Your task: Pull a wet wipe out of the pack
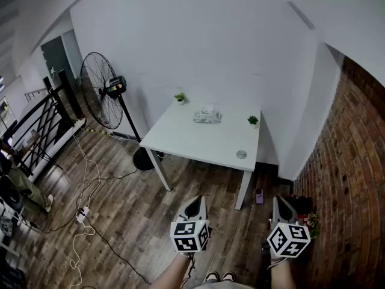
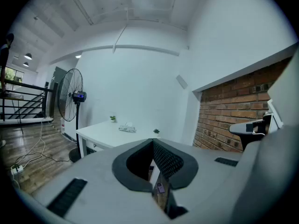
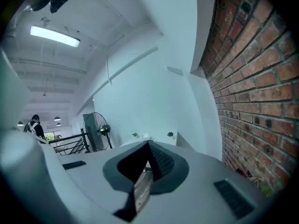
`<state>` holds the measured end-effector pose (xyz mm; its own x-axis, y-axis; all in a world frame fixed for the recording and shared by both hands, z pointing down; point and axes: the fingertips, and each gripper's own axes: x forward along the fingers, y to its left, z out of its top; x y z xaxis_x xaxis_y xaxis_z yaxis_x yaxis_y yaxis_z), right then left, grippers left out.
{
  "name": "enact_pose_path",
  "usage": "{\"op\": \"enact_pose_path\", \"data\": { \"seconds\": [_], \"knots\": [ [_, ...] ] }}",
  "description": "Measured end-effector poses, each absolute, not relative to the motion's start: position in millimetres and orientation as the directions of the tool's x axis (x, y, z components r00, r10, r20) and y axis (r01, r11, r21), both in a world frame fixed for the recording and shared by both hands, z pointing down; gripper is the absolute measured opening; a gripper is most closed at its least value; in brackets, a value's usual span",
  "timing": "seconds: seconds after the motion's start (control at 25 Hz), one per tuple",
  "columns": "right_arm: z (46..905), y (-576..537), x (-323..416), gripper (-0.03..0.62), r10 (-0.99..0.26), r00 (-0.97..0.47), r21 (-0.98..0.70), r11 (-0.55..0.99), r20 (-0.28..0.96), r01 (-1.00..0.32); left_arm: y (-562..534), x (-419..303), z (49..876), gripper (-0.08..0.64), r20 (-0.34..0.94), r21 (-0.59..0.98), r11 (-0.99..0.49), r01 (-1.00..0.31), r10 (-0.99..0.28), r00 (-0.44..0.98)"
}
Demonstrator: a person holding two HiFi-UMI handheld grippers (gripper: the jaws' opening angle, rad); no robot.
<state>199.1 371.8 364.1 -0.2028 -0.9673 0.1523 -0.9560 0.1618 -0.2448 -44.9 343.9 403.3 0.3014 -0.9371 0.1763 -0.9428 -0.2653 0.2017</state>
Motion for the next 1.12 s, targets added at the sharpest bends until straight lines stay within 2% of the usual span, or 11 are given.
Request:
{"op": "enact_pose_path", "data": {
  "seconds": [0.44, 1.12],
  "knots": [
    [375.8, 374.3, 198.1, 0.002, -0.954, -0.241, -0.314, 0.178, 0.177, -0.933, 349.4, -45.3, 404.6, 0.003, 0.187, 0.19, -0.27, -0.944, -0.934, 0.305],
    [383.3, 386.0, 206.9, 0.002, -0.955, -0.205, -0.294, 0.137, 0.216, -0.946, 353.5, -32.9, 417.0, 0.005, 0.203, 0.227, -0.308, -0.924, -0.913, 0.354]
  ]
}}
